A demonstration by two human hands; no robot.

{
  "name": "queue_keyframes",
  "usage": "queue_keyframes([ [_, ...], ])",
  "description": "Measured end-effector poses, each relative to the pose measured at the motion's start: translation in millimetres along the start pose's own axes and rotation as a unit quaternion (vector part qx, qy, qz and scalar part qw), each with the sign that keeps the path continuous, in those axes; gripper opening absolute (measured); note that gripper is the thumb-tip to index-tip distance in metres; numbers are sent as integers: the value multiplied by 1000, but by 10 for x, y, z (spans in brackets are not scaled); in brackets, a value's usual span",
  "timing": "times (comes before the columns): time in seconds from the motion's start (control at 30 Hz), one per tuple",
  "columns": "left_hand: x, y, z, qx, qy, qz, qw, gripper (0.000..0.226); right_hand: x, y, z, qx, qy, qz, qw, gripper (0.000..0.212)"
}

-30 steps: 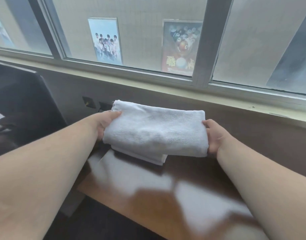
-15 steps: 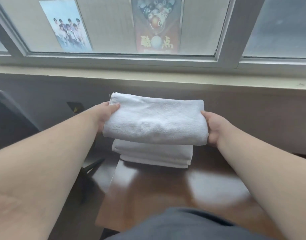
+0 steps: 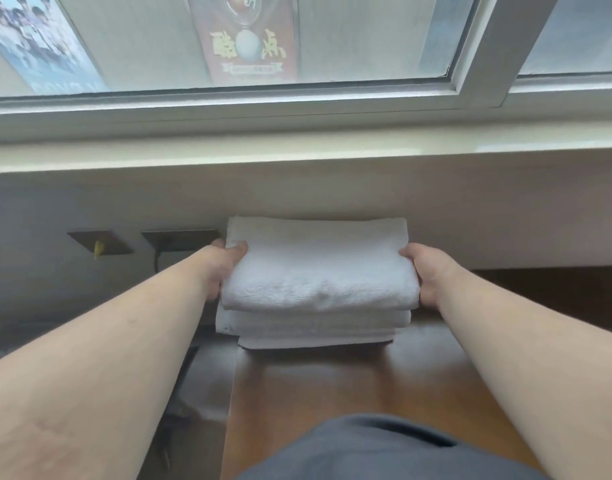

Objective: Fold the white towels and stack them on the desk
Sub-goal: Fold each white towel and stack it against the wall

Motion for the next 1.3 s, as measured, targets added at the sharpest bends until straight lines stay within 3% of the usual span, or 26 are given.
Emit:
queue_keyframes([
  [0.17, -272, -95, 63, -11, -73, -31, 997, 54, 61, -170, -182, 36, 15, -35, 999, 21],
  [0.37, -285, -135, 100, -20, 26, -9, 999, 51, -60, -211, -183, 5, -59, -88, 994, 42],
  [0.53, -313, -157, 109, -2, 10, -11, 1000, 52, 87, -228, -201, 19, 5, -55, 998, 31],
  [0.6, -277, -167, 118, 9, 35, -20, 999, 56, 40, -192, -173, 54, 86, -59, 993, 30],
  [0.67, -235, -167, 100, 35, 26, -31, 999, 65, -114, -121, -168, 136, 238, -97, 957, 41],
  [0.73, -118, -162, 37, 75, -113, -13, 991, 70, -359, 94, -95, 249, 376, -199, 870, 50],
  [0.8, 152, -74, -33, 146, -338, 78, 926, 67, -513, 430, 291, 282, 457, -361, 762, 51],
  [0.83, 360, 19, 103, 152, -407, 186, 882, 63, -497, 569, 572, 257, 495, -428, 711, 52],
  [0.9, 534, 282, 760, 17, -488, 407, 772, 55, -297, 635, 1065, 170, 572, -486, 639, 55],
  [0.93, 428, 396, 1058, -69, -520, 456, 719, 53, -172, 583, 1211, 141, 609, -477, 618, 55],
  [0.97, 293, 436, 1217, -120, -558, 454, 684, 52, -69, 477, 1261, 124, 643, -446, 610, 57],
  [1.0, 153, 374, 1233, -137, -596, 407, 678, 55, -1, 343, 1220, 120, 671, -398, 614, 63],
  [1.1, -109, 58, 897, -117, -636, 237, 725, 74, 44, 65, 893, 149, 697, -295, 636, 86],
  [1.2, -105, -2, 793, -123, -638, 196, 734, 83, -52, 2, 691, 181, 684, -270, 653, 95],
  [1.3, -92, 3, 683, -103, -624, 127, 764, 91, -102, -67, 435, 191, 647, -218, 705, 90],
])
Point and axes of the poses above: each hand's wrist, its own y-axis away from the middle knuckle, its own z-axis out of the palm, x = y × z, the point moved 9 cm from there along -y, towards the middle knuckle, and after that the axes turned 10 degrees about z, right-handed, at the moved point
